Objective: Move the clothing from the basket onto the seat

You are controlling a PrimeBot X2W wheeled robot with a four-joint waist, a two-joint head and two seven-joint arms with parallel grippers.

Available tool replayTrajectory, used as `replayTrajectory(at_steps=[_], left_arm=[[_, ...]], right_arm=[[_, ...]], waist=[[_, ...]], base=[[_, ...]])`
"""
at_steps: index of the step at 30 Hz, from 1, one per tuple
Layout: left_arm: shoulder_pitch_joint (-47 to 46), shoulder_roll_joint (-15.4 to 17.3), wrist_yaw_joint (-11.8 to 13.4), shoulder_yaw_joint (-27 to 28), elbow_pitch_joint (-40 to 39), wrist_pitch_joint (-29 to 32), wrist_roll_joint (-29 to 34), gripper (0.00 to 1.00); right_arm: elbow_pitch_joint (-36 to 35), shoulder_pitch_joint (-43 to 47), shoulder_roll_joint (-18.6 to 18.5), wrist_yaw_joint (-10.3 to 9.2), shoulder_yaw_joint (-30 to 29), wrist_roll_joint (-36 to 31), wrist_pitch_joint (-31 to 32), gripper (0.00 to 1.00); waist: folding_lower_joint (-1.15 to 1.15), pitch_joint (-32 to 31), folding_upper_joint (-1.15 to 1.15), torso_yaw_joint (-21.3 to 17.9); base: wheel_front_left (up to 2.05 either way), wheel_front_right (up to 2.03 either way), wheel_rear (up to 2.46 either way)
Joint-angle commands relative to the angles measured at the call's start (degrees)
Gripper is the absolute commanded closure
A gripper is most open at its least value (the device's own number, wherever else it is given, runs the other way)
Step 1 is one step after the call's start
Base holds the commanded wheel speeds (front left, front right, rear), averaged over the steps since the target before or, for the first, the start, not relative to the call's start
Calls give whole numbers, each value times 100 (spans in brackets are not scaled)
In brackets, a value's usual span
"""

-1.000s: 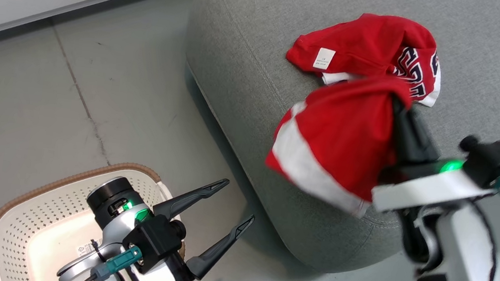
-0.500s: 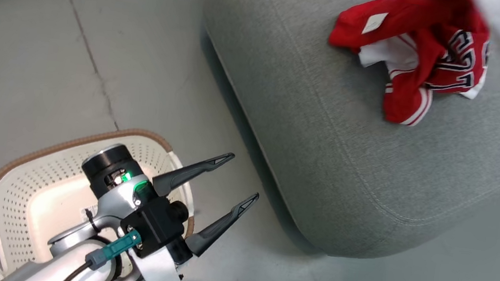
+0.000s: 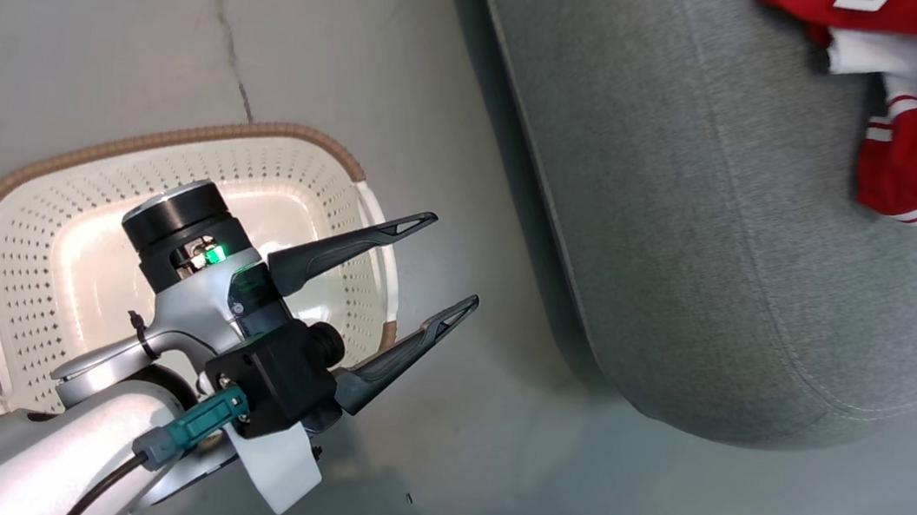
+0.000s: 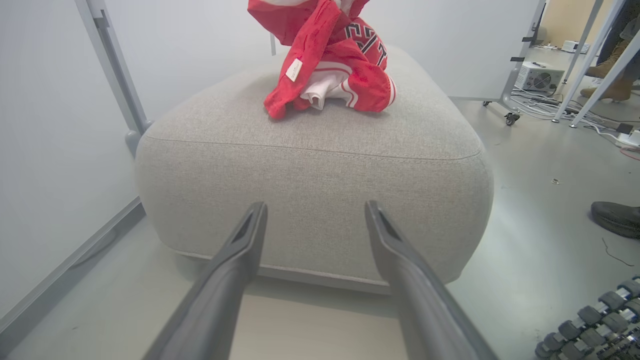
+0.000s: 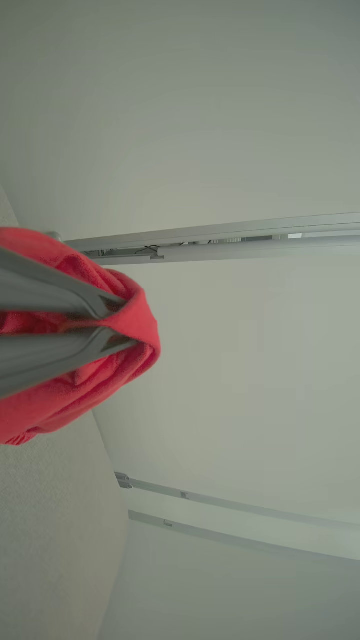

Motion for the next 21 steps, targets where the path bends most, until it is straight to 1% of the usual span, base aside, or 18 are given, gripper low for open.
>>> replayTrajectory(at_steps=[1,4,5,8,10,13,16,17,18,19,21], left_arm=[[-128,63,-14,21,-23,6,-1,0],[-175,68,-10,36,-6,-15,-15,0],[-175,68,-10,36,-6,-15,-15,0],[-253,48,35,67,25,-56,-3,0],[-247,36,59,79,59,-92,-11,0],[-262,18,88,86,115,-144,-20,0],[-246,-20,125,93,199,-223,-48,0],[-214,-46,145,91,231,-262,-66,0],[-168,-77,164,79,271,-294,-85,0],[-128,-110,177,60,315,-335,-106,0],[-70,-187,200,28,403,-419,-144,0]], right_arm=[[-16,171,129,4,-55,-4,-12,100],[-72,434,368,3,-161,5,-12,100],[-72,434,368,3,-161,5,-12,100],[-139,798,651,3,-291,-5,-12,100],[-147,1037,777,3,-336,-19,-13,100],[-216,1247,886,4,-388,2,-13,100],[-335,1391,907,3,-497,-92,-13,100],[-341,1456,944,4,-490,-123,-14,73],[-338,1525,974,4,-466,-142,-14,25],[-367,1571,950,4,-486,-188,-14,0],[-424,1689,930,3,-536,-255,-13,0]], waist=[[0,242,0,80],[0,300,0,98],[0,300,0,98],[0,309,0,129],[0,278,0,145],[0,196,0,172],[0,40,0,195],[0,-41,0,202],[0,-137,0,214],[0,-237,0,231],[0,-427,0,274]], base=[[0,0,0],[0,0,0],[0,0,0],[0,0,0],[0,0,0],[0,0,0],[0,0,0],[0,0,0],[0,0,0],[0,0,0],[0,0,0]])
